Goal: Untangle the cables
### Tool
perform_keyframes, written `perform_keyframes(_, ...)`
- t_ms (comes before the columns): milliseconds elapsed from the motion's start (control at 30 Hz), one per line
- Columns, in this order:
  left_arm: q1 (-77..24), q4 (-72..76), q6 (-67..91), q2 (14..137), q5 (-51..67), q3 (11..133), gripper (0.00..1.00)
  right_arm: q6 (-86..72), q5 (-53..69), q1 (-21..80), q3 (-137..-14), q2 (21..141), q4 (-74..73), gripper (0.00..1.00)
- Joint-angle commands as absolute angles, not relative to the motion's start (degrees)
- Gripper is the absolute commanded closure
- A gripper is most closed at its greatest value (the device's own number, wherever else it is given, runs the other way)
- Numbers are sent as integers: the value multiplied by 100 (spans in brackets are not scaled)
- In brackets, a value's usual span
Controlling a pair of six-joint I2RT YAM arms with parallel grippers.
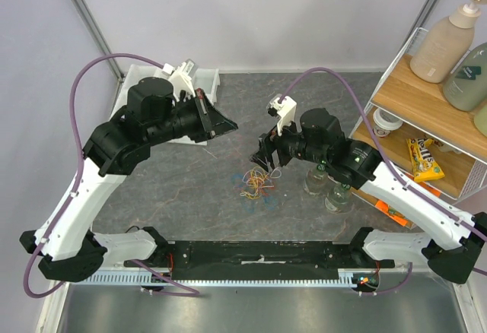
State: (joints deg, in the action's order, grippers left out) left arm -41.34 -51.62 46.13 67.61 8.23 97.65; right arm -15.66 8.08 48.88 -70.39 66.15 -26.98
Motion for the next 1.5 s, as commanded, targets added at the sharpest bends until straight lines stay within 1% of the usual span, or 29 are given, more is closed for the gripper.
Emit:
perform_keyframes(0, -4131, -4713, 4404, 6697, 1896, 9616, 98, -1222, 948, 4860, -7426, 6408, -2444, 16)
perform_keyframes(133, -4122, -4062, 4307, 6627, 2950, 9282, 98, -950, 1992, 4843, -7760, 6460, -2373, 14)
perform_keyframes(233, -4104, -3736, 4254, 6645, 3531, 9150, 98, -835, 2582, 4720, -7752, 6443, -2365, 13)
perform_keyframes(367, -4104, -3595, 4263, 6627, 3718, 9097, 98, -1080, 3383, 4518, -7682, 6407, -2233, 13)
perform_keyframes(500, -4096, -3052, 4464, 6452, 3910, 8878, 98, -1546, 3051, 4483, -7243, 6162, -1794, 15)
perform_keyframes(633, -4096, -2523, 4676, 6328, 4157, 8657, 98, -1810, 2953, 4421, -6996, 6012, -1389, 20)
perform_keyframes(733, -4087, -2487, 4676, 6275, 4114, 8692, 98, -1872, 2760, 4412, -6926, 5951, -1354, 28)
perform_keyframes(833, -4069, -2365, 4728, 6258, 4104, 8701, 99, -1942, 2532, 4403, -6864, 5854, -1301, 43)
perform_keyframes(1000, -4052, -2224, 4702, 6144, 3982, 8710, 98, -2153, 2250, 4395, -6689, 5687, -1143, 61)
perform_keyframes(1100, -4034, -2145, 4720, 6082, 3946, 8640, 98, -2320, 2180, 4377, -6645, 5616, -985, 69)
perform_keyframes(1133, -4034, -2118, 4728, 6065, 3955, 8622, 99, -2390, 2171, 4377, -6653, 5634, -897, 73)
perform_keyframes(1200, -4025, -2118, 4711, 6056, 3938, 8622, 98, -2531, 2145, 4368, -6706, 5677, -826, 88)
perform_keyframes(1233, -4008, -2127, 4694, 6038, 3911, 8613, 98, -2557, 2110, 4368, -6741, 5704, -817, 97)
perform_keyframes(1267, -4008, -2127, 4667, 6003, 3885, 8613, 98, -2592, 2040, 4368, -6767, 5713, -826, 100)
perform_keyframes(1367, -3999, -2153, 4684, 5924, 3718, 8526, 98, -2733, 2030, 4333, -6943, 5792, -861, 100)
perform_keyframes(1433, -3990, -2345, 4641, 5897, 3386, 8551, 98, -2882, 2118, 4324, -7145, 5915, -922, 100)
perform_keyframes(1467, -3990, -2608, 4571, 5906, 3105, 8665, 78, -2987, 2144, 4324, -7233, 5967, -958, 100)
